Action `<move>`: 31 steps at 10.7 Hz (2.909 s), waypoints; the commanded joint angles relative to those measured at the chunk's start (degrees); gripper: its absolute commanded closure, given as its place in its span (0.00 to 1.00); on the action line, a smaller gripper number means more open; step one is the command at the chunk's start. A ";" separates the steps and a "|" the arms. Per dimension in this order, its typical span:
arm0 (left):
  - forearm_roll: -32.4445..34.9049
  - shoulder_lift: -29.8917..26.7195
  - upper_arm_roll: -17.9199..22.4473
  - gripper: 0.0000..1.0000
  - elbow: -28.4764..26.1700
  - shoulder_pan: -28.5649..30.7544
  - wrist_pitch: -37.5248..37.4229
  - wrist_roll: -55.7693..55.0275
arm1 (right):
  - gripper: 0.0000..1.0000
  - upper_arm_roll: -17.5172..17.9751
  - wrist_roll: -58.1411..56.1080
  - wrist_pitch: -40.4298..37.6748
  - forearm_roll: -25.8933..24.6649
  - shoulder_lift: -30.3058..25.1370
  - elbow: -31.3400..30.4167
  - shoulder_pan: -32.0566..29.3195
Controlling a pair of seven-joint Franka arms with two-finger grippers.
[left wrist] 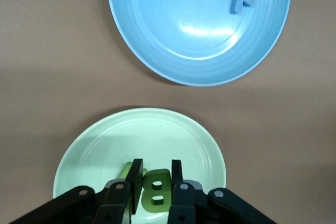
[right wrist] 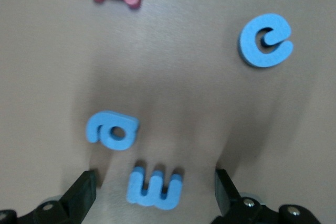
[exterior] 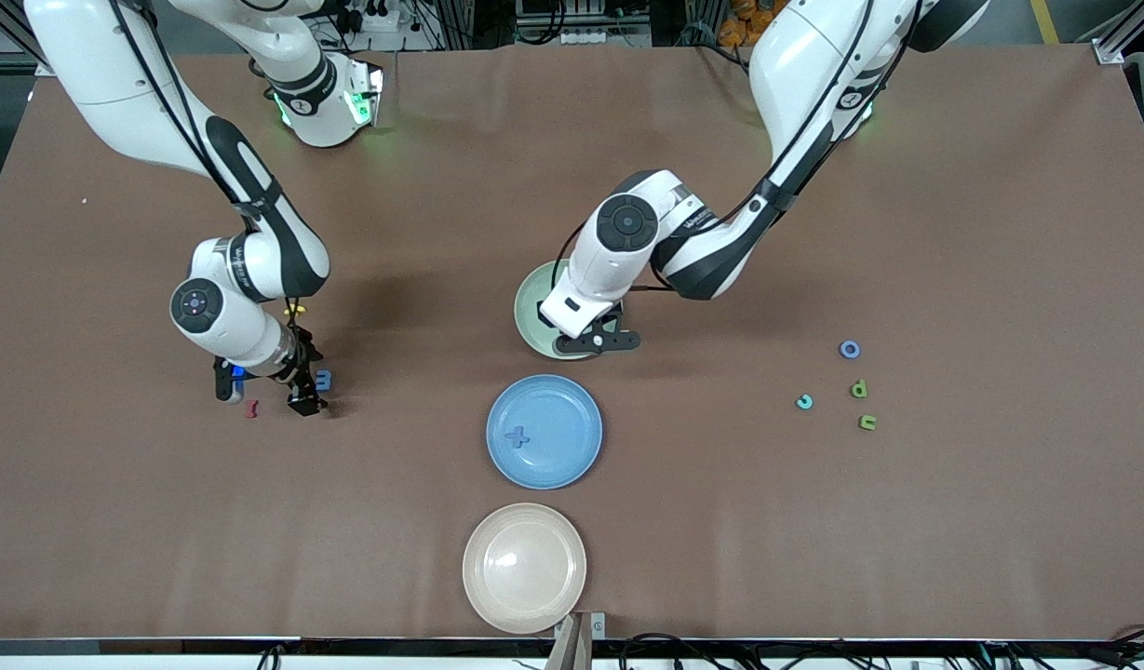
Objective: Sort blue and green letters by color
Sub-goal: 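Carry the green B to the green plate with the left gripper, then grasp the E with the right gripper while the left gripper reaches the u, then drop the blue E on the blue plate with the right gripper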
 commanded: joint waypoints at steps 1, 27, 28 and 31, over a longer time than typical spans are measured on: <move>0.18 0.83 1.03 0.96 0.58 -2.61 -0.44 -1.28 | 0.06 0.12 0.91 2.29 0.03 -2.21 -3.79 0.48; 12.48 -5.14 7.54 0.04 -14.19 38.25 3.69 43.09 | 0.89 2.94 -15.08 -10.19 -0.06 1.21 18.08 7.76; 12.48 -4.88 7.45 0.09 -14.28 38.95 3.69 43.88 | 0.89 2.94 -15.09 -9.84 -0.32 2.70 20.18 9.95; 12.48 -4.88 7.45 0.19 -15.85 39.48 5.53 45.56 | 0.89 2.94 -14.56 -9.84 -0.06 7.62 29.31 15.23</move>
